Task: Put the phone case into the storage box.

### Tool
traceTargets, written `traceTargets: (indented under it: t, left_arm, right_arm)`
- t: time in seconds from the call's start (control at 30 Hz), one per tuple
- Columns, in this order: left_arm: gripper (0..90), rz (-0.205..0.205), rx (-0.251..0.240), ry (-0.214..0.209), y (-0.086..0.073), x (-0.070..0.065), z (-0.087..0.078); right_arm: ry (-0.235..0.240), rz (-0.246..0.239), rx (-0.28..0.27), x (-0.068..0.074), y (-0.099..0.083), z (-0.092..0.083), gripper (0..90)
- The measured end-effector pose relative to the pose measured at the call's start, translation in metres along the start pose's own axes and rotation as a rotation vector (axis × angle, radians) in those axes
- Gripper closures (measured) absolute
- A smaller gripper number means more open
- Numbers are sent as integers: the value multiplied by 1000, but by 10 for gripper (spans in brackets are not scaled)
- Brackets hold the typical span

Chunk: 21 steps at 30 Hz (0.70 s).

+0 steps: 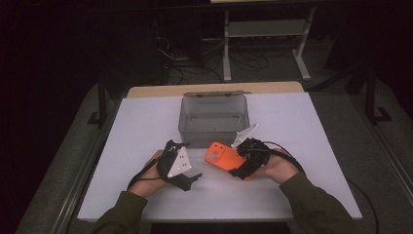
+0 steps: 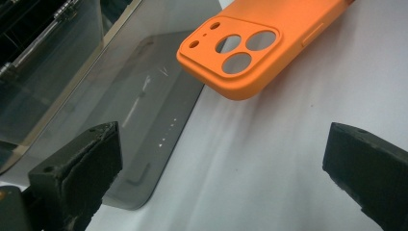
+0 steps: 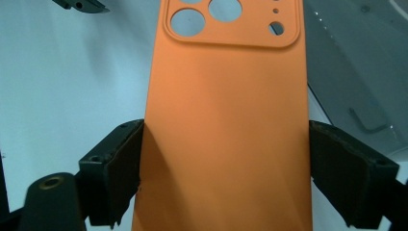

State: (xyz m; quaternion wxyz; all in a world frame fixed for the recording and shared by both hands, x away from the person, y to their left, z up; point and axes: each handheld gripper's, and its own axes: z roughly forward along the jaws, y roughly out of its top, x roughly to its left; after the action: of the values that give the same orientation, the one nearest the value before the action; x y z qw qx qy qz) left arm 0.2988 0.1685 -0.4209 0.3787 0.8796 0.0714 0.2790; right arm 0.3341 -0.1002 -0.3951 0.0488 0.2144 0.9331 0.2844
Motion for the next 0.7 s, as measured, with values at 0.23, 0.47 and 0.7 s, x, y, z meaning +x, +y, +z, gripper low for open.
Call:
traceTargets:
  t: [0.23,0.47,0.7]
  left_arm:
    - [0,51,13,27,2,-3,0]
    - [0,104,23,52,3,-5,1]
    - [0,151,29,73,3,-7,2]
  right_arm:
    - [-1,-2,1,0,0,0,155]
    - [-2,-5,1,0,0,0,155]
    - [-2,-7,3,0,0,1,155]
